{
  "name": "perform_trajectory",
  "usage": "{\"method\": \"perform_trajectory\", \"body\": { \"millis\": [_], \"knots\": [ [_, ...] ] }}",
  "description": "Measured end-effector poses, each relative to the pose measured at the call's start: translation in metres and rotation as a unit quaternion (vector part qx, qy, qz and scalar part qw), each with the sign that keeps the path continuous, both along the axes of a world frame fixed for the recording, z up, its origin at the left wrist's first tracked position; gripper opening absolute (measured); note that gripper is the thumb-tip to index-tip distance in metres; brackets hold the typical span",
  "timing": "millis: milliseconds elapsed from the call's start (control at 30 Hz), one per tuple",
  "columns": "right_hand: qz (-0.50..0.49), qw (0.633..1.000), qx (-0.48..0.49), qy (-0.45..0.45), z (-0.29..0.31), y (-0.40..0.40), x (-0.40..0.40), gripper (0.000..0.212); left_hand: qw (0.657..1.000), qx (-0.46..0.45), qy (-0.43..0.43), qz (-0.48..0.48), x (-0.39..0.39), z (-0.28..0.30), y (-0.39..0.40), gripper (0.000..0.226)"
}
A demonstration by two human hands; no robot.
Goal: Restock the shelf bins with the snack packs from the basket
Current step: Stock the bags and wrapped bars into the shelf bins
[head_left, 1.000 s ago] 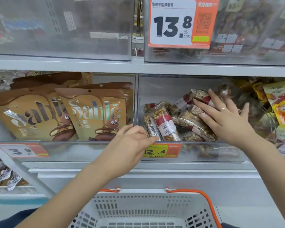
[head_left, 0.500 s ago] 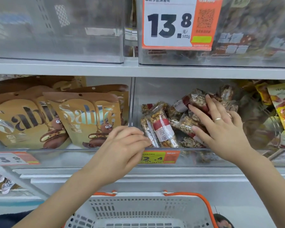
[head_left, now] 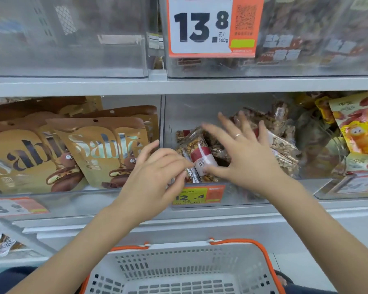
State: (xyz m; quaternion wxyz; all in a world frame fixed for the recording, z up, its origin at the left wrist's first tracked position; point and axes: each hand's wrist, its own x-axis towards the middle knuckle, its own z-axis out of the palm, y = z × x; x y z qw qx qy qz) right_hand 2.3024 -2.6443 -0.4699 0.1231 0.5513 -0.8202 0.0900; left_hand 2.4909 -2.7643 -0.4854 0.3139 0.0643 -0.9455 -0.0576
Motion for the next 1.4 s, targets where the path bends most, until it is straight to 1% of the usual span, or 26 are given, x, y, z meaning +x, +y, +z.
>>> {"method": "perform_trajectory", "body": {
  "millis": [67, 133, 200, 300, 367, 433, 500, 533, 567, 600, 633, 667, 700, 767, 867, 933, 1067, 1200, 1300, 1333, 1400],
  "knots": [
    [-0.010, 0.998, 0.063, 0.018, -0.004, -0.006, -0.005, 0.083, 1.000, -0.008, -0.008, -0.012, -0.004, 0.005, -0.001, 0.026],
    [-0.024, 0.995, 0.092, 0.024, -0.001, -0.001, -0.022, 0.081, 0.999, -0.011, -0.032, -0.028, -0.009, 0.009, -0.002, 0.027],
    [-0.067, 0.994, 0.090, 0.012, 0.004, 0.011, -0.042, 0.066, 0.998, -0.021, -0.063, -0.024, -0.015, 0.012, -0.003, 0.031],
    [-0.136, 0.986, 0.081, -0.051, 0.008, 0.026, -0.062, 0.046, 0.989, -0.049, -0.139, 0.020, -0.028, 0.018, 0.000, 0.053],
    [-0.136, 0.986, 0.078, -0.057, 0.005, 0.029, -0.065, 0.042, 0.971, -0.056, -0.223, 0.068, -0.041, 0.025, 0.005, 0.072],
    [-0.136, 0.988, 0.046, -0.053, 0.004, 0.031, -0.068, 0.047, 0.938, -0.039, -0.323, 0.119, -0.059, 0.035, 0.006, 0.094],
    [-0.155, 0.986, 0.007, -0.065, 0.006, 0.035, -0.073, 0.055, 0.911, 0.030, -0.393, 0.122, -0.079, 0.039, 0.005, 0.108],
    [-0.161, 0.984, -0.006, -0.076, 0.007, 0.037, -0.076, 0.059, 0.898, 0.077, -0.418, 0.111, -0.087, 0.040, 0.003, 0.111],
    [-0.160, 0.983, -0.009, -0.089, 0.007, 0.039, -0.078, 0.064, 0.886, 0.122, -0.436, 0.100, -0.094, 0.039, 0.000, 0.109],
    [-0.154, 0.983, -0.002, -0.101, 0.008, 0.041, -0.079, 0.069, 0.877, 0.159, -0.444, 0.091, -0.098, 0.038, -0.002, 0.103],
    [-0.146, 0.983, 0.010, -0.114, 0.009, 0.042, -0.081, 0.074, 0.875, 0.177, -0.443, 0.086, -0.099, 0.036, -0.003, 0.091],
    [-0.141, 0.982, 0.020, -0.124, 0.010, 0.044, -0.082, 0.078, 0.879, 0.176, -0.435, 0.087, -0.099, 0.035, -0.005, 0.077],
    [-0.141, 0.981, 0.025, -0.130, 0.012, 0.045, -0.083, 0.082, 0.883, 0.164, -0.430, 0.093, -0.097, 0.033, -0.007, 0.067],
    [-0.160, 0.977, 0.001, -0.139, 0.015, 0.049, -0.084, 0.089, 0.885, 0.135, -0.433, 0.104, -0.093, 0.030, -0.009, 0.060],
    [-0.176, 0.970, -0.066, -0.153, 0.012, 0.052, -0.083, 0.096, 0.881, 0.085, -0.450, 0.117, -0.088, 0.034, -0.009, 0.068],
    [-0.177, 0.967, -0.082, -0.165, 0.009, 0.052, -0.083, 0.096, 0.886, 0.032, -0.446, 0.120, -0.085, 0.041, -0.008, 0.071],
    [-0.171, 0.973, -0.070, -0.139, 0.007, 0.053, -0.081, 0.095, 0.902, -0.075, -0.403, 0.135, -0.080, 0.045, -0.006, 0.054],
    [-0.139, 0.982, -0.046, -0.118, 0.003, 0.057, -0.074, 0.099, 0.903, -0.130, -0.386, 0.136, -0.076, 0.043, -0.008, 0.044],
    [-0.092, 0.991, -0.028, -0.094, -0.001, 0.062, -0.073, 0.092, 0.902, -0.143, -0.389, 0.120, -0.074, 0.050, -0.008, 0.043],
    [-0.054, 0.994, -0.041, -0.090, -0.001, 0.063, -0.071, 0.086, 0.903, -0.153, -0.384, 0.120, -0.074, 0.051, -0.008, 0.043],
    [0.043, 0.992, -0.078, -0.086, 0.001, 0.062, -0.064, 0.065, 0.904, -0.181, -0.363, 0.136, -0.071, 0.051, -0.007, 0.043]
  ]
}}
